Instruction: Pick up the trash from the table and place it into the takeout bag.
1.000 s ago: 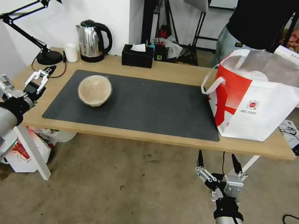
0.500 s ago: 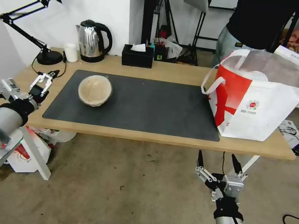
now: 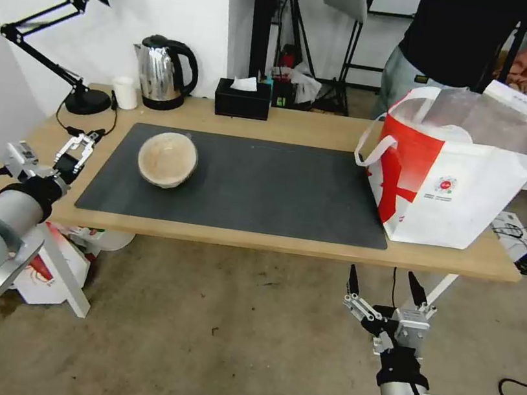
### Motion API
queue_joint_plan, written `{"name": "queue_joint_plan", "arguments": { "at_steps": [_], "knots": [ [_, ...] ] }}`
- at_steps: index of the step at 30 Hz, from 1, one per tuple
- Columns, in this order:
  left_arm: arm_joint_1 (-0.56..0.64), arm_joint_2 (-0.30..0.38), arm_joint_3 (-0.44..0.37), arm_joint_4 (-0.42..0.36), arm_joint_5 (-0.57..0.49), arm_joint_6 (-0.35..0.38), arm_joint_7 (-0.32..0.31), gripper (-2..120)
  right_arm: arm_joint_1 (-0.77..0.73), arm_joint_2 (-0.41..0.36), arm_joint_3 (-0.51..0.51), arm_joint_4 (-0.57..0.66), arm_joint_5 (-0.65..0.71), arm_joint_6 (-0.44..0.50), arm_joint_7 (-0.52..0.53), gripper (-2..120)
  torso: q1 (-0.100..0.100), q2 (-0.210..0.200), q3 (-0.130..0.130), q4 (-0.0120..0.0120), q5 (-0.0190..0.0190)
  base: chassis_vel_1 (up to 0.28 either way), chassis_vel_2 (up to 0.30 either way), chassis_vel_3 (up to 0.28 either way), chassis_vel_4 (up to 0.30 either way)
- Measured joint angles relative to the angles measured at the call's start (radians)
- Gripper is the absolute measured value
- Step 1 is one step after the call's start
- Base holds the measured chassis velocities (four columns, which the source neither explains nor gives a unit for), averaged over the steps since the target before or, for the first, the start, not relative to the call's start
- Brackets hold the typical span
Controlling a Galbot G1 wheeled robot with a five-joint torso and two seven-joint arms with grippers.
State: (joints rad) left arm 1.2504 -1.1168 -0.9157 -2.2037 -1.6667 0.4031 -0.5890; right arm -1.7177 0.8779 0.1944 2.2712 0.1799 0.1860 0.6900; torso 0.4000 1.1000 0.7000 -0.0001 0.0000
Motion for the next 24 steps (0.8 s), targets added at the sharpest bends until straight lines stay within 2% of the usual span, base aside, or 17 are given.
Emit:
{"name": "queue_joint_plan", "arguments": {
  "at_steps": [8, 24],
  "knots": [
    [-0.007, 0.017, 0.007, 0.037, 0.001, 0.010, -0.021, 100, 0.000, 0.000, 0.000, 0.000, 0.000, 0.000, 0.000, 100, 0.000, 0.000, 0.000, 0.0000, -0.0001, 0.000, 0.000, 0.000, 0.000],
    [-0.004, 0.012, 0.017, 0.076, 0.000, 0.014, -0.008, 100, 0.000, 0.000, 0.000, 0.000, 0.000, 0.000, 0.000, 100, 0.000, 0.000, 0.000, 0.0002, 0.0000, 0.000, 0.000, 0.000, 0.000]
  ]
}}
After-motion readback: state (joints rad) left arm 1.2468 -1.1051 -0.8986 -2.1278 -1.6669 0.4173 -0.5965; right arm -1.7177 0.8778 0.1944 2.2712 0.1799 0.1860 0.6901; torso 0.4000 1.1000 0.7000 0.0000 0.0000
